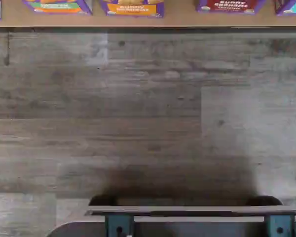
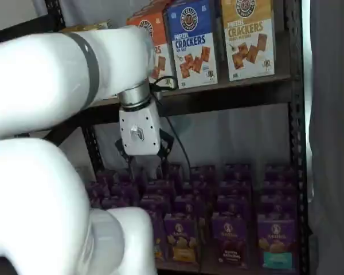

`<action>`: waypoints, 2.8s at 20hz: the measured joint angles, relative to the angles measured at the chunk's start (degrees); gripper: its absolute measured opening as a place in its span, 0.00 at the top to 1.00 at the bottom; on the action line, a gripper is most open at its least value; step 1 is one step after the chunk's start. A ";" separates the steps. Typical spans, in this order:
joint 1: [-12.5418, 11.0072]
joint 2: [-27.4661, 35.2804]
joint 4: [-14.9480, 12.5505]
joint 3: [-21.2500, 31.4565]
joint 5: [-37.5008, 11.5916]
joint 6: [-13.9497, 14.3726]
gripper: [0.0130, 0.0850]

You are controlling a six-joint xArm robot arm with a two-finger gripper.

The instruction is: Pick up the purple box with a brown patch in the center, on the bottom shelf, the fifth box from the left

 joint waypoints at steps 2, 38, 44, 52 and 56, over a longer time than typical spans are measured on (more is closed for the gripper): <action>-1.16 -1.66 2.12 1.39 -2.17 -1.55 0.00; 0.77 19.82 -5.16 11.42 -33.74 3.43 0.00; -0.05 27.32 -6.34 11.79 -42.99 3.86 0.00; -2.29 36.37 -7.25 10.31 -51.46 2.70 0.00; -4.15 42.45 -7.40 8.30 -55.30 1.12 0.00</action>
